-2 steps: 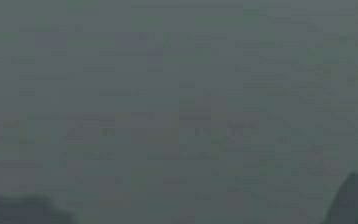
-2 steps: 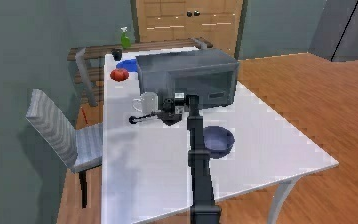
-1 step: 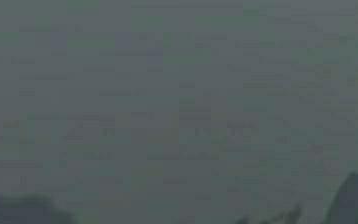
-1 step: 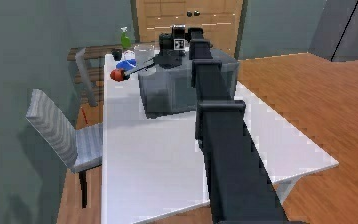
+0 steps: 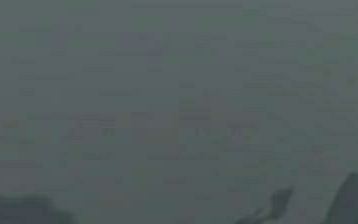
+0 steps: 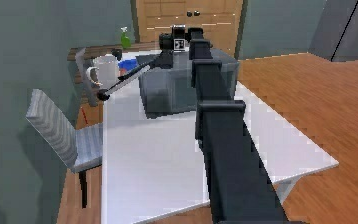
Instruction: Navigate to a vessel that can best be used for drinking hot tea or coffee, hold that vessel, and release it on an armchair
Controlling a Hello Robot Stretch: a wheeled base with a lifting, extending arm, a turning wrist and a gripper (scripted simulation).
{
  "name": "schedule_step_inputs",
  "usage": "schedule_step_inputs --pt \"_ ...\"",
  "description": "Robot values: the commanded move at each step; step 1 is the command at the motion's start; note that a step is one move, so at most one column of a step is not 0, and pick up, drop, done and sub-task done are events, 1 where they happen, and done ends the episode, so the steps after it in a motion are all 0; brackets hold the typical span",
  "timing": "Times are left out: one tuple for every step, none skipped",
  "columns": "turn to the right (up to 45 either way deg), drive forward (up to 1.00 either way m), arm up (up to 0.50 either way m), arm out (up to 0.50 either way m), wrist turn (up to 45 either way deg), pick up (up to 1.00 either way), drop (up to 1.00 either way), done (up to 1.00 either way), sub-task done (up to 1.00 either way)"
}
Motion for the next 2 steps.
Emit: schedule_step_inputs --pt "0.0 0.0 0.0 0.0 -42.0 0.0 0.0 0.0 0.0" --pt "0.0 0.0 0.0 -0.48 0.0 0.0 0.0 0.0 0.0"
